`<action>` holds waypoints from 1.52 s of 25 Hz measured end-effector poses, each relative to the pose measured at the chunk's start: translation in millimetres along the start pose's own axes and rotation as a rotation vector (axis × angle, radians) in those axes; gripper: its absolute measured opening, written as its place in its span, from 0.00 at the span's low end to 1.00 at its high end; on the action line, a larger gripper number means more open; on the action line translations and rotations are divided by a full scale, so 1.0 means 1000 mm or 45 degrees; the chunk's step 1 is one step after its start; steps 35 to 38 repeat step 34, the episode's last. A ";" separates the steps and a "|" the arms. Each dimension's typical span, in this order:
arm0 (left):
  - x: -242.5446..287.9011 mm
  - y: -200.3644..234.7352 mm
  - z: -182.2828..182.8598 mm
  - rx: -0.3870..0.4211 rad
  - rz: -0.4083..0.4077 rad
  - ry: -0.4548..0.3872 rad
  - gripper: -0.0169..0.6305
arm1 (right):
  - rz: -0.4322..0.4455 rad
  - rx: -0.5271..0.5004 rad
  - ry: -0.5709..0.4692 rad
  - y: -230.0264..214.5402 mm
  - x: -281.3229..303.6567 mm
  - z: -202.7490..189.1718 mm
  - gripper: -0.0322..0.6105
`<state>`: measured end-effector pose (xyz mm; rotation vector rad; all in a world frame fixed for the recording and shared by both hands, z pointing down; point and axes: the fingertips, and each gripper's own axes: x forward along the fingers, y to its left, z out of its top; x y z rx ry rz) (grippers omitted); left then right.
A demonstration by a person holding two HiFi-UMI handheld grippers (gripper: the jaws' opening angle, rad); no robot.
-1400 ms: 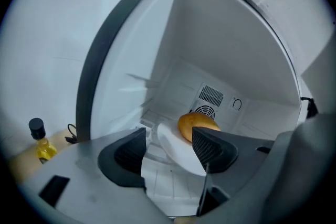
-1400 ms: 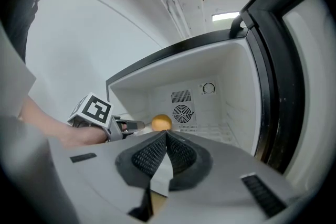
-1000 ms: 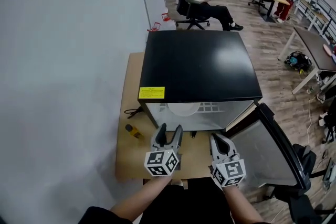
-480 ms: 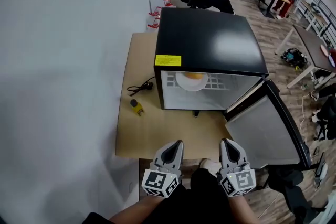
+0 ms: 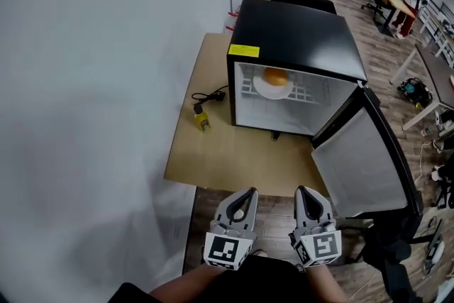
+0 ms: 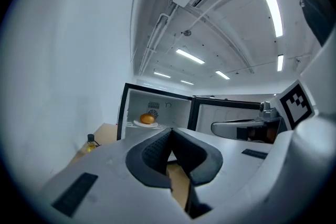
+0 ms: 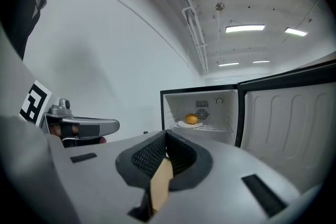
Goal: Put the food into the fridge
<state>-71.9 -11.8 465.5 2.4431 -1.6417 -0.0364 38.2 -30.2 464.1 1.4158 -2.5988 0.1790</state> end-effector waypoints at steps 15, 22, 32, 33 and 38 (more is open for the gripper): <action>-0.104 -0.104 -0.027 0.072 0.122 -0.004 0.05 | 0.075 0.051 -0.006 0.035 -0.135 -0.027 0.14; -0.119 -0.108 -0.024 0.081 0.089 -0.052 0.05 | 0.042 -0.011 -0.019 0.050 -0.148 -0.024 0.14; -0.131 -0.097 -0.017 0.102 0.090 -0.056 0.05 | 0.042 -0.018 -0.014 0.062 -0.149 -0.025 0.14; -0.132 -0.097 -0.016 0.106 0.090 -0.057 0.05 | 0.044 -0.021 -0.014 0.063 -0.149 -0.024 0.14; -0.133 -0.097 -0.015 0.111 0.089 -0.058 0.05 | 0.046 -0.024 -0.015 0.064 -0.149 -0.023 0.14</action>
